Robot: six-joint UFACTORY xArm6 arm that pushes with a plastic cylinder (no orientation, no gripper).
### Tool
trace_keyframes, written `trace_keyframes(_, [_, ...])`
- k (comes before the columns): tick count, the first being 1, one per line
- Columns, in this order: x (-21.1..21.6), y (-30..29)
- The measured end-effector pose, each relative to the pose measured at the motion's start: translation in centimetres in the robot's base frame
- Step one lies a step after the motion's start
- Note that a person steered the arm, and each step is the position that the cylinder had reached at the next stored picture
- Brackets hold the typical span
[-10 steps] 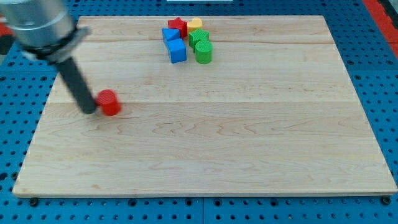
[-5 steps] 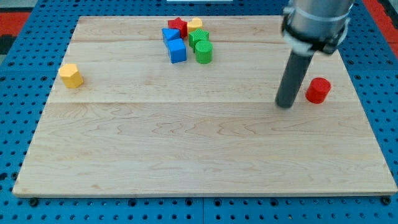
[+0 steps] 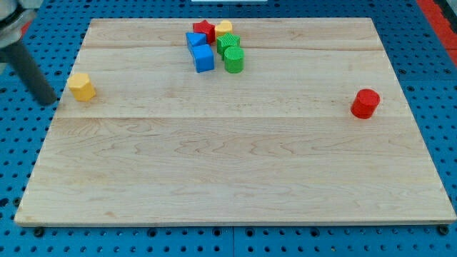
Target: Place the red circle and yellow hexagon to the center right of the board
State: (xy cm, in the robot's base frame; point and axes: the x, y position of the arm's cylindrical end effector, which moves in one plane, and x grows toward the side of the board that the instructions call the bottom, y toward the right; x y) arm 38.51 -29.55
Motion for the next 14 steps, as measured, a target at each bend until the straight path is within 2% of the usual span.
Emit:
trace_keyframes(1, [-3.1, 5.1])
trace_keyframes(2, [-1.5, 6.6])
trace_keyframes(3, [-1.3, 1.7])
trace_keyframes(5, [1.0, 11.9])
trace_keyframes(6, [2.3, 8.2])
trace_keyframes(7, [4.4, 8.4])
trace_keyframes(8, [3.4, 19.8])
trace_keyframes(9, [3.7, 23.7])
trace_keyframes(10, [4.1, 18.2])
trace_keyframes(11, [8.0, 20.6])
trace_keyframes(13, [1.6, 40.6])
trace_keyframes(14, [2.4, 40.9])
